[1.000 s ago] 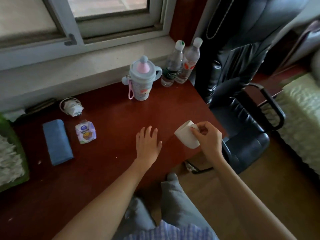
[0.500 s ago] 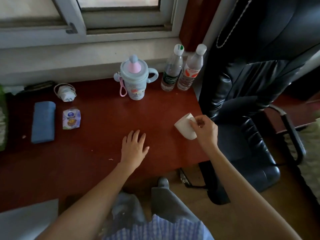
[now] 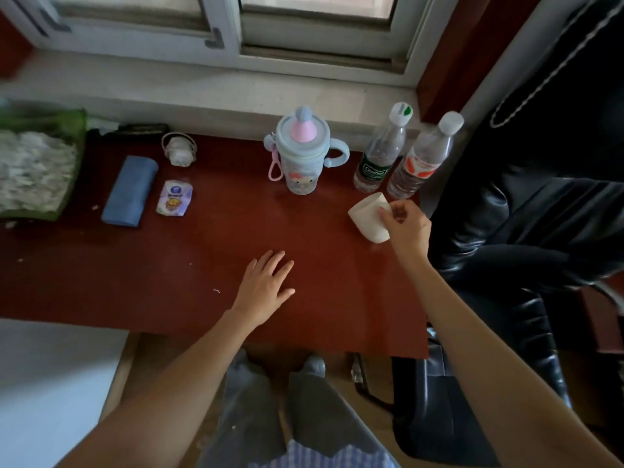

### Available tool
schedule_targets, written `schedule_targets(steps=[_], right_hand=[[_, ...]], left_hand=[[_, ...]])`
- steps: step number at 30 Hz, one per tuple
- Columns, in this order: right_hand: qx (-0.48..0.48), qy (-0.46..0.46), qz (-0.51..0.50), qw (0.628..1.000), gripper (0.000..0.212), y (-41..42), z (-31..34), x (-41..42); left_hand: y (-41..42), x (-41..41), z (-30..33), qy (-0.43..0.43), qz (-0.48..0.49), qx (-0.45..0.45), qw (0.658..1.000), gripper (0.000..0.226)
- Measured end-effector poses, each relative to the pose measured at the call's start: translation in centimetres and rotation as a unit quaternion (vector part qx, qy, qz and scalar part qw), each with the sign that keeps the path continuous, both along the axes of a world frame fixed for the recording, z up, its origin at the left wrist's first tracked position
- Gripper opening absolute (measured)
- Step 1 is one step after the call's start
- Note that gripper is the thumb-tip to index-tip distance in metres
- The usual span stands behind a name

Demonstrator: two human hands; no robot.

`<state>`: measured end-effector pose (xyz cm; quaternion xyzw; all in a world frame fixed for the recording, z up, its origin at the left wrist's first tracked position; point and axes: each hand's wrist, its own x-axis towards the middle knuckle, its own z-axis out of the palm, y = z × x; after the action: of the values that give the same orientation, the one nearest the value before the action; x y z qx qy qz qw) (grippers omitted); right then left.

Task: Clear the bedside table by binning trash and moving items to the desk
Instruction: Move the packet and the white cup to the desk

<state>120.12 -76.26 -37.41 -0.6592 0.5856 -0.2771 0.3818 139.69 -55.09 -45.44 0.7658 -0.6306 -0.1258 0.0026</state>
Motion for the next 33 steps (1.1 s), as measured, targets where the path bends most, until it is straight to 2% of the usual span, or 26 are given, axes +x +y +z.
schedule_targets(steps=[4, 11, 21, 33], right_hand=[[0.003, -0.014, 0.0, 1.0, 0.01, 0.0, -0.5, -0.4], [0.006, -0.024, -0.024, 0.999, 0.022, 2.0, -1.4, -3.1], [-0.018, -0.006, -0.058, 0.998, 0.014, 7.6, -3.0, -5.9], [0.029, 0.006, -0.103, 0.994, 0.016, 9.4, -4.5, -7.1]], left_hand=[[-0.2, -0.3, 0.2, 0.005, 0.01, 0.006, 1.0, 0.06], [-0.1, -0.3, -0.1, 0.009, 0.009, 0.001, 1.0, 0.06], [0.0, -0.3, 0.2, 0.009, 0.009, -0.001, 1.0, 0.059], [0.0, -0.3, 0.3, 0.017, 0.011, 0.003, 1.0, 0.059]])
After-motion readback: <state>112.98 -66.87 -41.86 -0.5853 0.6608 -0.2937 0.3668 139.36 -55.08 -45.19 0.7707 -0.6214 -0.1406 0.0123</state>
